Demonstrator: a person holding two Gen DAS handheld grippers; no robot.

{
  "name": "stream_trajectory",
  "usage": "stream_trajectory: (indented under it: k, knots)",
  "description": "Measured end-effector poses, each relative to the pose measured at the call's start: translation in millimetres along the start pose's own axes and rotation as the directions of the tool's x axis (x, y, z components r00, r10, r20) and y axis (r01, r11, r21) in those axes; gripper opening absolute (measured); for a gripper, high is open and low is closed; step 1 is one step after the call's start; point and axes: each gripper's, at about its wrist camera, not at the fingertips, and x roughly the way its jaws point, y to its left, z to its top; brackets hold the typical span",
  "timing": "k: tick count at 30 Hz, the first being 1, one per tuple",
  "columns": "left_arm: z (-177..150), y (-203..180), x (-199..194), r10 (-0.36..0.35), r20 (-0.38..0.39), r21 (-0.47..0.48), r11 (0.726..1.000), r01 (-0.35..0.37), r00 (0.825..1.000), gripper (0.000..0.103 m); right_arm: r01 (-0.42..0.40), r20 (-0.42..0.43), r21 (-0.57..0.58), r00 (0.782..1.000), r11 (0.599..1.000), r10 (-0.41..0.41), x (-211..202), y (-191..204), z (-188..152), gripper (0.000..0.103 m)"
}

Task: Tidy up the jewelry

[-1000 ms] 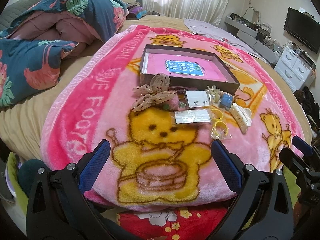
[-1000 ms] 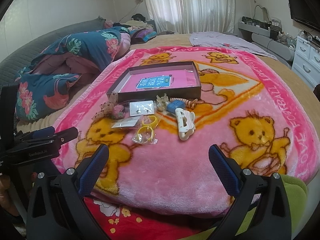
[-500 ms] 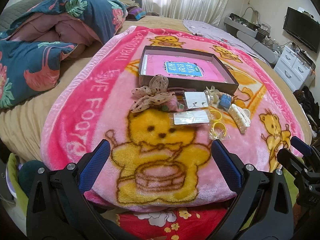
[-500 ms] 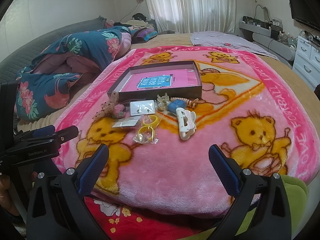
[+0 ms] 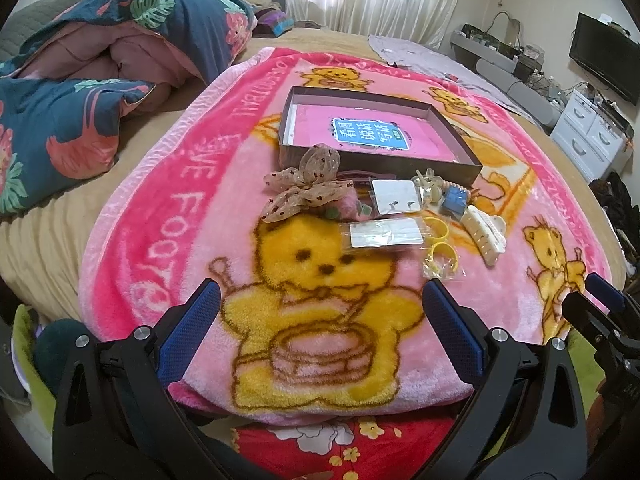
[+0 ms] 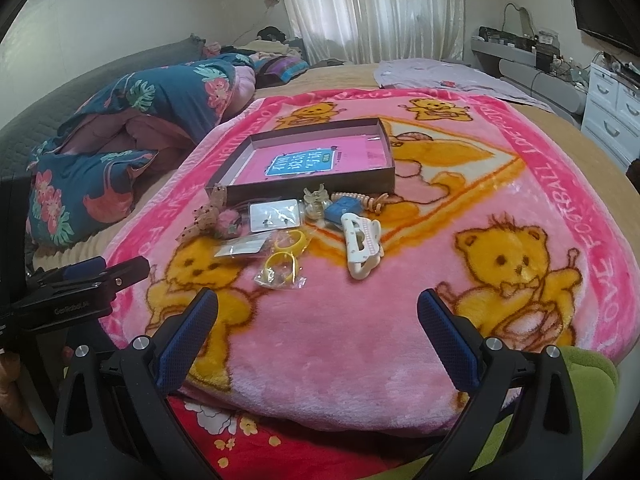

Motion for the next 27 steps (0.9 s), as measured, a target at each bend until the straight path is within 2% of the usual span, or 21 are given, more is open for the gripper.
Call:
stream_trajectory:
  k: [11,18,22,27]
  knots:
    - [10.1,0.8,28.5,-0.023,-0.030,-0.019,1.000,0.023,0.999,0.095,0.059,-0.012,0.055,0.998,0.997,-0.059,10.8,-35.6,6.3,0.099]
    - [26.6,1.5,67.8,-0.040,-0.097,-0.030,0.999,0.037,0.995,0.095,0.104,-0.039,0.064,0.994,0.993,-0.101,28.5,-58.0,16.6,0.099]
    - [34.6,10.5,92.3,-0.031,-0.134,-0.046,0.999,0.025,0.991,0.094,0.107,-0.063,0.045,0.993,0.993,-0.104,45.2,-61.9,22.7,0.099]
    - [46.6,28.1,116.8,-0.053,-0.155,-0.107,0.994,0.036,0.987,0.094,0.082,-0.097,0.020,0.992,0.996,-0.079,65.3,-58.5,30.5,0.099]
